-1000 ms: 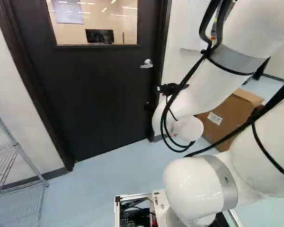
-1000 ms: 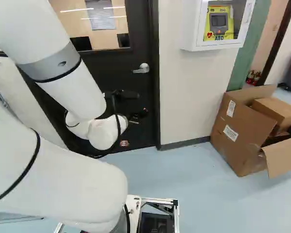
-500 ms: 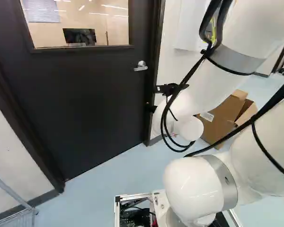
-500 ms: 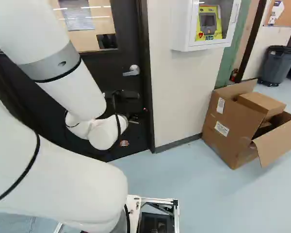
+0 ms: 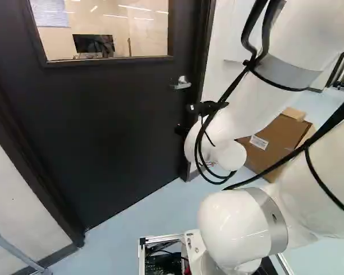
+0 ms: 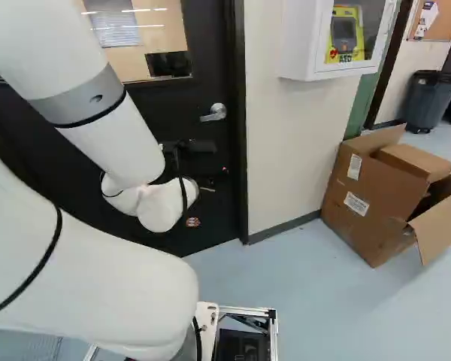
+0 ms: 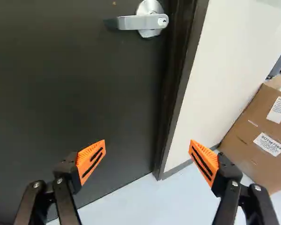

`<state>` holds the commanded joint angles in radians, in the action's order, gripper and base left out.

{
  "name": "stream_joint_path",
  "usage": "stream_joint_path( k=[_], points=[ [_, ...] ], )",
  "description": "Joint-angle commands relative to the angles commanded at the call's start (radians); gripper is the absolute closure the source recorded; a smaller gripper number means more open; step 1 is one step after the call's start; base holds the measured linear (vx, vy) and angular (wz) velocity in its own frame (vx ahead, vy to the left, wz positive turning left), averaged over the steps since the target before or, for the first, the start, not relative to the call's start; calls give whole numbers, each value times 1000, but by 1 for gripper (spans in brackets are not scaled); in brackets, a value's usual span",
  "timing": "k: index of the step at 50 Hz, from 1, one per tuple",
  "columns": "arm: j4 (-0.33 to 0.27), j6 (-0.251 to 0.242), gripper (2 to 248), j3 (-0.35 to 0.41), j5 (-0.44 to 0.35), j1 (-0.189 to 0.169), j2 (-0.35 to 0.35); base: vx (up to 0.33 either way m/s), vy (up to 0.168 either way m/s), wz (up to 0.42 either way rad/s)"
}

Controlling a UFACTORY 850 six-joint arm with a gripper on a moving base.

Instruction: Open the door and move inside

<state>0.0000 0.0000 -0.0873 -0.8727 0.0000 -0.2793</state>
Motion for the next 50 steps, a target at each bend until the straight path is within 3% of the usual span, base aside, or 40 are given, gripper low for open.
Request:
stream_joint_path(
  k=[32,50],
  points=[
    [0,0,3,-14,0,0,17,64,21,-3],
    [-6,0,3,-64,0,-8,74,0,0,0]
  ],
)
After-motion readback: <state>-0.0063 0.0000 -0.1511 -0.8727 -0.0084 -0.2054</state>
